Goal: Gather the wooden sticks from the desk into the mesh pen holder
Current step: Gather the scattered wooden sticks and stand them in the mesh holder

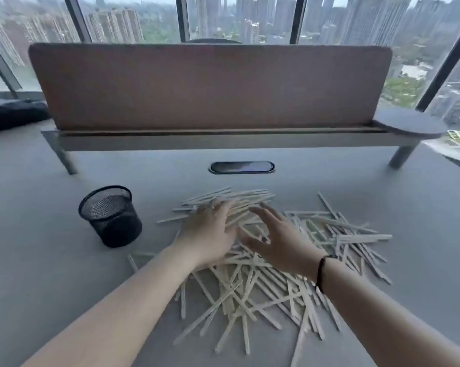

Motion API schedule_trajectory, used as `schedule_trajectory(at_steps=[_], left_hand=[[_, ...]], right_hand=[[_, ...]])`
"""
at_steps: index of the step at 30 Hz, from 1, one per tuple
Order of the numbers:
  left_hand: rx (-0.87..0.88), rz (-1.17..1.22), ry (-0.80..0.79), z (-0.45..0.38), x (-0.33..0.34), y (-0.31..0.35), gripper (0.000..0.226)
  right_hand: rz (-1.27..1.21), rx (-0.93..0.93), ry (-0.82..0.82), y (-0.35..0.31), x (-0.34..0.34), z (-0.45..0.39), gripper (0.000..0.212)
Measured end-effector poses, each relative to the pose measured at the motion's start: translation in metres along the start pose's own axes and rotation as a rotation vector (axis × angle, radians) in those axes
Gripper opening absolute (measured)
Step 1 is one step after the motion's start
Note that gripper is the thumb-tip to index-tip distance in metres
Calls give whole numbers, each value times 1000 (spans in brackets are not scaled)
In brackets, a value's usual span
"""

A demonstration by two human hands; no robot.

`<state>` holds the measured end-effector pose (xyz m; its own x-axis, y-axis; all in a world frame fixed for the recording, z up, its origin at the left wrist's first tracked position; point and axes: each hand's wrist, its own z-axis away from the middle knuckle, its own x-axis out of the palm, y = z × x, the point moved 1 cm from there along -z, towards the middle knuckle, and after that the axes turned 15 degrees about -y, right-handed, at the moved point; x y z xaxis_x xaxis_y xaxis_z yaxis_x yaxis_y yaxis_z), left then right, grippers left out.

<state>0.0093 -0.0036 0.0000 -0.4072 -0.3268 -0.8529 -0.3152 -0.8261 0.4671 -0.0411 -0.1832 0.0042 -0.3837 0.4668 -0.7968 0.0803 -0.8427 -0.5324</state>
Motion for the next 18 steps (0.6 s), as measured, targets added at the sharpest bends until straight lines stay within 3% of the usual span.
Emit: schedule_trajectory(at_steps=[5, 8, 18], left_hand=[[59, -89, 143, 28, 52, -12, 57], [42, -168, 116, 53, 73, 3, 54], [-38, -46, 124, 70, 76, 22, 51]], right_hand=[[202, -87, 138, 20, 45, 25, 72], [194, -87, 144, 9, 37, 37, 72], [276, 17, 245, 26, 60, 42, 66]])
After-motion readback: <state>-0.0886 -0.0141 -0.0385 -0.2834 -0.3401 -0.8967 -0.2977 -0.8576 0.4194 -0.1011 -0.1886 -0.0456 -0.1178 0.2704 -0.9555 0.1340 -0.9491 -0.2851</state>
